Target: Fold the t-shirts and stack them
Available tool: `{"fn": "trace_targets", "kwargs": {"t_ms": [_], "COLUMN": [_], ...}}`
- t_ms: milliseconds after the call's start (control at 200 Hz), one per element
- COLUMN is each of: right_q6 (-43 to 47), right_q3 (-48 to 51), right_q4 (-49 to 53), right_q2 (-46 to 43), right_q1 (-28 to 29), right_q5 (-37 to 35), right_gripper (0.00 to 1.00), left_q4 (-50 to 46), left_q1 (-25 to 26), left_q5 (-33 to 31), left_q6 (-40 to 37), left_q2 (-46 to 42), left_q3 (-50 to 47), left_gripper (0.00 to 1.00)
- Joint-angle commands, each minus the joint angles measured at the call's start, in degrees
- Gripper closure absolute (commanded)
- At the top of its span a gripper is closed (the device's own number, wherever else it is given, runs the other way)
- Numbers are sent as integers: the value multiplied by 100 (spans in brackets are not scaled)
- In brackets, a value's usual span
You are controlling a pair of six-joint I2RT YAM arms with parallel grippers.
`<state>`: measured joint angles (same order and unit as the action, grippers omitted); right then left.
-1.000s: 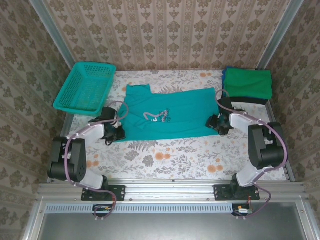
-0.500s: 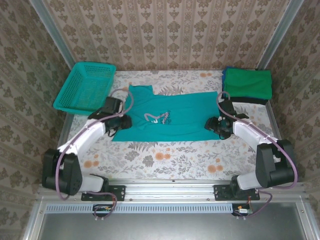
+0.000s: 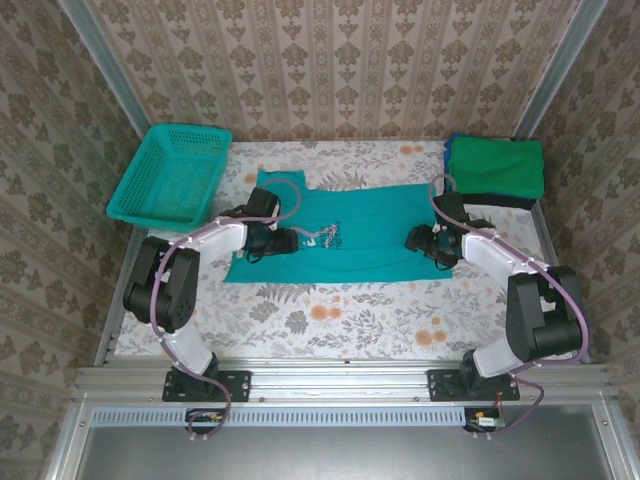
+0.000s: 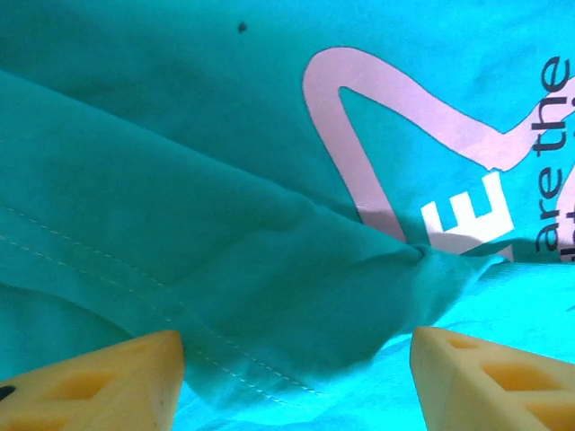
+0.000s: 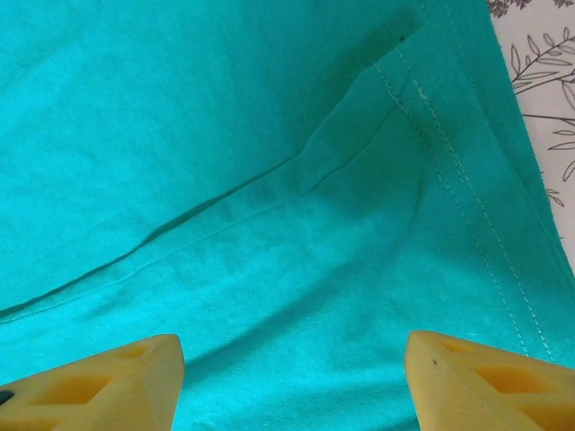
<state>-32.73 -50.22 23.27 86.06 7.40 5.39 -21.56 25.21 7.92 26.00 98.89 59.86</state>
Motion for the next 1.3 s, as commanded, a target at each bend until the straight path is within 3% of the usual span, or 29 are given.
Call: {"fn": "trace_targets", "kwargs": {"t_ms": [0, 70, 240, 335, 410, 565, 740, 960, 1080, 1295], "right_q6": [126, 116, 125, 144, 145, 168, 178, 208, 222, 239], "right_q3": [-153, -155, -138, -125, -128, -85, -141, -155, -103, -47], "right_q4": [-57, -87, -105, -100, -86, -133, -191, -170, -173, -192], "right_q2": [151, 198, 229, 227, 227, 242, 422, 404, 325, 307], "right_q1": [5, 8, 0, 3, -4, 6, 6, 7, 8, 7], "right_q5": [117, 130, 139, 112, 122, 133, 168, 198, 182, 202], "right_gripper": [32, 32, 32, 32, 31, 31, 31, 31, 31, 31], "left_q4": [219, 231, 136, -19, -176, -323, 246, 328, 293, 85], "left_q1": [19, 19, 18, -7, 0, 27, 266, 265, 257, 216], "left_q5": [112, 179, 188, 186, -1, -368, -79, -76, -115, -183], "left_q6": [107, 108, 24, -62, -84, -15, 293, 319, 259, 83], "left_q2": [97, 171, 161, 137, -77, -692, -644, -301, -214, -114], "left_q3": [-114, -88, 38, 161, 130, -273, -762, -711, -596, -254], "left_gripper": [37, 48, 61, 76, 73, 55, 54, 42, 42, 65]}}
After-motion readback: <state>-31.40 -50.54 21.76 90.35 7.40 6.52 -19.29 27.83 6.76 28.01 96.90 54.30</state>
